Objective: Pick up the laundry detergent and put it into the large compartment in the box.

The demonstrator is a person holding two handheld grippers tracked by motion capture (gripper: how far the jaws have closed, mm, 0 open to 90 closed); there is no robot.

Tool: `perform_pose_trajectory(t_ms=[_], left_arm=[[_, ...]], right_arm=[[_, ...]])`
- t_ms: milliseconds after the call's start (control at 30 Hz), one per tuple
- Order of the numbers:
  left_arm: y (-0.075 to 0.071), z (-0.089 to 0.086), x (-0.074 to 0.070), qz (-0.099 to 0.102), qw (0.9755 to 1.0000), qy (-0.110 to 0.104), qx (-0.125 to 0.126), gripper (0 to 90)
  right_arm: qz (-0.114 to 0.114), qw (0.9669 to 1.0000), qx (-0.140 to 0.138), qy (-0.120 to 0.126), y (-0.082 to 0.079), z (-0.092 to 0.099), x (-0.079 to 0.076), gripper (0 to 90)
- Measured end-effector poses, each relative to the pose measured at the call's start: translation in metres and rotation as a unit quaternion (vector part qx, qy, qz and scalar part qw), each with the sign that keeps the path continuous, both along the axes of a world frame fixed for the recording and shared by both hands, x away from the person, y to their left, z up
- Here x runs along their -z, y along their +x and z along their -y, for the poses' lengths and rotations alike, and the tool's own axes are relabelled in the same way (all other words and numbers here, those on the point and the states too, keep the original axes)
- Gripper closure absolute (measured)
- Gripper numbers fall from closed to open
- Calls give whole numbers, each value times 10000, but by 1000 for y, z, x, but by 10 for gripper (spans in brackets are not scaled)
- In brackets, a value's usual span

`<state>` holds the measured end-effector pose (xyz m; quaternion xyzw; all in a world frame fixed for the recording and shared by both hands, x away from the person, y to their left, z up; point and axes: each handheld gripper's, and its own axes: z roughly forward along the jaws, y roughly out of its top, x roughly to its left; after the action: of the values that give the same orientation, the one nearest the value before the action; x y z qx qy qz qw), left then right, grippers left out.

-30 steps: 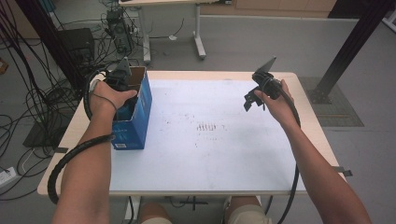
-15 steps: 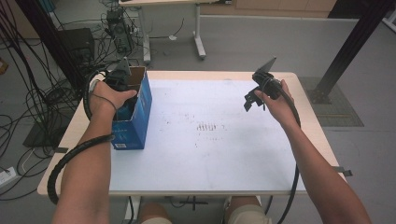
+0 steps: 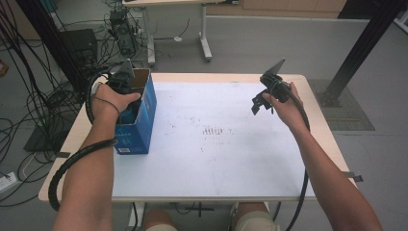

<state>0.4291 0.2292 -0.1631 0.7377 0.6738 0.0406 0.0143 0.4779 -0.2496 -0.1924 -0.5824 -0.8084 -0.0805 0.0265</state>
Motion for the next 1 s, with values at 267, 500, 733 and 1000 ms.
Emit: perform_pose_trajectory(t_ms=[267,500,733,1000], left_arm=[[0,-1,0,-2,10000,-6,-6,361],[0,-3,0,-5,10000,-29,-40,358],[-1,-4,0,-3,10000,-34,-50,350],[0,-3,-1,-22,10000,-20,-41,339]], right_arm=[[-1,10000,10,-9,0,-1,0,59],[-12,10000,3,-18,0,-3,0,59],[2,10000,-9,-16,0,-3,0,59],[-3,10000,-3,-13,0,-3,0,59]])
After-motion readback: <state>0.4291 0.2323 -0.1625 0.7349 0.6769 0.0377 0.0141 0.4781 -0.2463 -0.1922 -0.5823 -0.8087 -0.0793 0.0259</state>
